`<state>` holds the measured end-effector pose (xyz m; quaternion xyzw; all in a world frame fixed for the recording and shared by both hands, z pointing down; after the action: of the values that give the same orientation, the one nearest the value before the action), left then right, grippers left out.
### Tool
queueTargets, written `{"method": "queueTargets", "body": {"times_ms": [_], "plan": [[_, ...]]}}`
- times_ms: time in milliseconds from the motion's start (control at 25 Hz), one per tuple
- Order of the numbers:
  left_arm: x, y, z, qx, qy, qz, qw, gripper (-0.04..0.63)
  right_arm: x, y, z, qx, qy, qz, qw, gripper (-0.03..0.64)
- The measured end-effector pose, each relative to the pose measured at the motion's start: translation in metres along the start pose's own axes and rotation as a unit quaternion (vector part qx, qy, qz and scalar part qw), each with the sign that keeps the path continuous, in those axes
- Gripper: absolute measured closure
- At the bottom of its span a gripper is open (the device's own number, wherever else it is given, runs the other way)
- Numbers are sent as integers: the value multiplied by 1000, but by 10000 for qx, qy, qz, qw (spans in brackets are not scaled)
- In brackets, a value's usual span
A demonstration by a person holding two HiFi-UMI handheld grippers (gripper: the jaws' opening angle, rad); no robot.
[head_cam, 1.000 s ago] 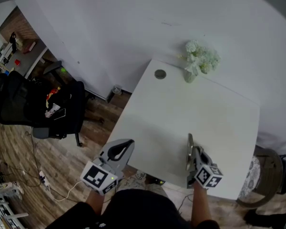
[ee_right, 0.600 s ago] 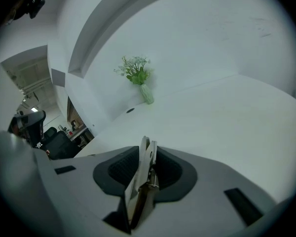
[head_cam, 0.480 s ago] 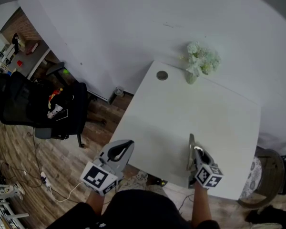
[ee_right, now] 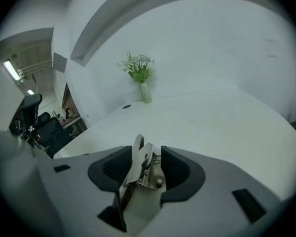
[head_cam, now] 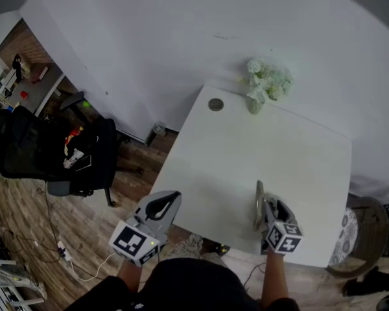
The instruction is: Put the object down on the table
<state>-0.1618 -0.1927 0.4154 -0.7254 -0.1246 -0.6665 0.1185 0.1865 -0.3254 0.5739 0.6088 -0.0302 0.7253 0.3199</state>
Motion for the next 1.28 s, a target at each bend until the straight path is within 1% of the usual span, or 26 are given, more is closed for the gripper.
{"method": "queueTargets", "body": {"times_ms": [200,320,440,640,720,1000,1280], "plan": [[-1,7,2,174,-5,39,9998,597,-18,-15,0,43,177,441,9989,436],[-3,16,4,343,-23,75,9994,597,-36,-29,-5,-27,261,823,9963,460],[-4,26,8,539,-48,138,9984,597,-54,-46,-13,-96,297,1246,9917,511],[-7,44,15,861,-83,210,9960,597,-80,-75,-23,-78,172,1753,9843,593],[-8,51,19,981,-99,234,9948,597,-89,-88,-26,-61,142,1928,9811,612],[-7,66,32,1303,-176,306,9908,597,-108,-120,-37,-47,39,2264,9740,618],[-3,69,38,1421,-251,267,9892,597,-110,-131,-39,15,62,2334,9724,618]]}}
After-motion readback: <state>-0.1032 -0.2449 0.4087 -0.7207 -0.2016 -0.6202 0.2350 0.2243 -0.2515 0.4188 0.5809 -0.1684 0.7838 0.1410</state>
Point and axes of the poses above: the fingertips, and each gripper's own axes: y forward along the fingers, z to its right, x out of its underside, the point moved 9 cm from there along -y, backward along the fingers, and after that the axes turned 15 degrees about z, right-handed, at the moved point
